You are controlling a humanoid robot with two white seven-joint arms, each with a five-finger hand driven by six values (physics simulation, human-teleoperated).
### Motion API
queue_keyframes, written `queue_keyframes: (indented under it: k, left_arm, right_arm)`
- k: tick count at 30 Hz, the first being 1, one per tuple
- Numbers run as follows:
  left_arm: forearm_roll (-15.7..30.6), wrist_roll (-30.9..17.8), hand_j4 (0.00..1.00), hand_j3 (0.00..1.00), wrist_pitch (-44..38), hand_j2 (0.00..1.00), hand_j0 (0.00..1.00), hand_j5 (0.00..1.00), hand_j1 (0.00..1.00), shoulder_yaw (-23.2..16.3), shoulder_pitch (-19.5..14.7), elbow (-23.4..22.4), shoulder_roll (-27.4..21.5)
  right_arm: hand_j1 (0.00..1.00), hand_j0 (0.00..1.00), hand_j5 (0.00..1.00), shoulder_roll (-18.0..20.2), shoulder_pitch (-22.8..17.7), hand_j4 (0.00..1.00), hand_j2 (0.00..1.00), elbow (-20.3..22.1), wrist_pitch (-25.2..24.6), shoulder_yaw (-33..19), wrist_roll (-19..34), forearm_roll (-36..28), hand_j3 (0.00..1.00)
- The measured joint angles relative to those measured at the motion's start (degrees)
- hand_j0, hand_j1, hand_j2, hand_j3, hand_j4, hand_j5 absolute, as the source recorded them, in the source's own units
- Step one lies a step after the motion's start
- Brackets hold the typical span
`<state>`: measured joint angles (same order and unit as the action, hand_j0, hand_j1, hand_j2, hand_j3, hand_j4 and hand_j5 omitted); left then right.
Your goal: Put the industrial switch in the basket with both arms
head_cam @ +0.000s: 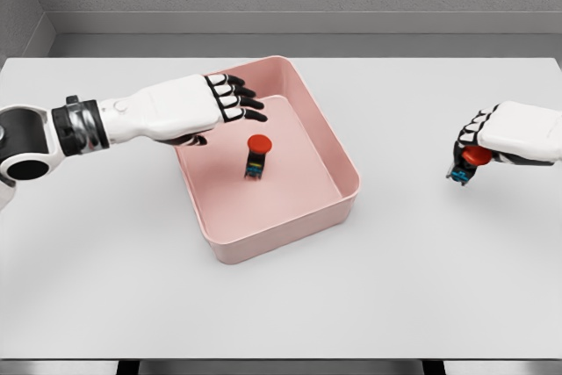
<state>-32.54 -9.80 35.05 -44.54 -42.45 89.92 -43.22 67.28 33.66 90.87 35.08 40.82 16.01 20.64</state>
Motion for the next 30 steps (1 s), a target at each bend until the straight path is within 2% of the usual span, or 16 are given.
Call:
queue_keyframes:
  k: [2, 7, 11, 16, 26, 30]
  left_arm:
    - [3.11, 0.05, 1.0, 1.0, 0.0, 1.0, 1.0, 1.0, 1.0, -0.04, -0.88, 1.75, -3.56]
    - [6.91, -0.07, 1.0, 1.0, 0.0, 1.0, 1.0, 1.0, 1.0, -1.52, -0.44, 7.48, -17.48]
    - [8.39, -0.4, 1.0, 1.0, 0.0, 1.0, 1.0, 1.0, 1.0, -2.89, -0.44, 9.46, -23.31]
    - [8.93, -0.49, 1.0, 1.0, 0.0, 1.0, 1.0, 1.0, 1.0, -3.27, -0.62, 10.64, -24.94]
    - [9.6, -0.51, 1.0, 1.0, 0.0, 1.0, 1.0, 1.0, 1.0, -3.12, -1.06, 11.18, -25.12]
    - [10.26, -0.51, 1.0, 1.0, 0.0, 1.0, 1.0, 1.0, 1.0, -2.9, -2.37, 11.23, -25.28]
  right_arm:
    - [0.48, 0.48, 0.48, -0.53, 0.09, 0.48, 0.48, 0.0, -0.01, 0.0, 0.0, 0.02, 0.48]
    - [0.48, 0.48, 0.48, -2.41, 1.76, 0.48, 0.48, -0.09, 0.0, 0.05, 0.04, 0.02, 0.48]
    - [0.48, 0.48, 0.48, -3.85, 2.72, 0.48, 0.48, -0.15, 0.0, 0.05, 0.06, 0.03, 0.48]
    - [0.48, 0.48, 0.48, -5.06, 3.87, 0.48, 0.48, -0.13, 0.0, 0.02, 0.08, 0.02, 0.48]
    - [0.48, 0.48, 0.48, -7.67, 5.1, 0.48, 0.48, -0.1, 0.0, 0.09, 0.09, 0.03, 0.48]
    - [0.48, 0.48, 0.48, -8.79, 5.98, 0.48, 0.48, -0.04, 0.0, 0.2, 0.09, 0.02, 0.48]
